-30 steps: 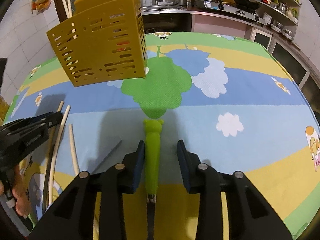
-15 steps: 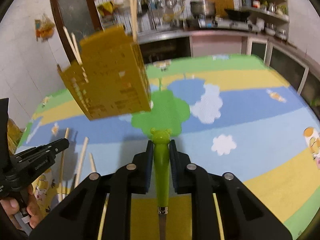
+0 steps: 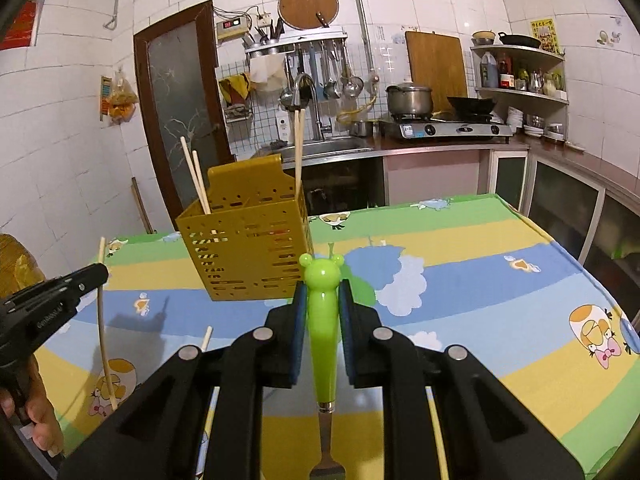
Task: Organize utensils
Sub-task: 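Carry the fork and chopstick with both tools above the yellow caddy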
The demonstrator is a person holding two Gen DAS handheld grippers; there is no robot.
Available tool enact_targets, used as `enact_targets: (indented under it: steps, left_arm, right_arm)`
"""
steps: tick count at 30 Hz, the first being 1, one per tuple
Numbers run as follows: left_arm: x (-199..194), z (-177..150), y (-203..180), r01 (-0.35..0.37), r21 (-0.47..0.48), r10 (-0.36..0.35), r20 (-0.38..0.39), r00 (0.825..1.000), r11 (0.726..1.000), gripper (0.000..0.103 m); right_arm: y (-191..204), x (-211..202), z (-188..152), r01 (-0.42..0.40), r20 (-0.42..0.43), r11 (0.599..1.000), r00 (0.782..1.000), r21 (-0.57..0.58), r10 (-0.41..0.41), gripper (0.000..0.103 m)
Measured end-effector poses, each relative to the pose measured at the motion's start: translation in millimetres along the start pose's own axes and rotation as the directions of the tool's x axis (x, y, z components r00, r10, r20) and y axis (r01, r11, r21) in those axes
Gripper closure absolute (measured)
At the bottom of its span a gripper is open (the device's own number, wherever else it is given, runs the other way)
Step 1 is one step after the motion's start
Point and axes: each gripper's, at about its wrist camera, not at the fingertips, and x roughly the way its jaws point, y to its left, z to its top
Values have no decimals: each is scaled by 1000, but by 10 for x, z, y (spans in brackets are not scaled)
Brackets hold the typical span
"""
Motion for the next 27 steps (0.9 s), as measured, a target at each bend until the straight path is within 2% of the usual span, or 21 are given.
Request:
enact_targets:
  steps: [7,15,23,27]
  left_arm:
    - [-122,-21,104,18,-30,-17,30,999,999,98]
    - [-154,146,100,22,-37,-20,69,997,999,98]
    - [-206,700,35,40,-45,-32,157,987,998,98]
    - [-285,1121,-45,47,-36,-37,235,971,998,98]
  right_arm:
    - [11,-215,-36,-2,66,1000,998,-7,2,87]
    - [74,-275,227,-13,137,1000,990,-16,15,87]
    - [212,-289,771,-32,215,998,976,-47,42,87]
    - [275,-260,1098,-48,247,998,967,-43,57,87]
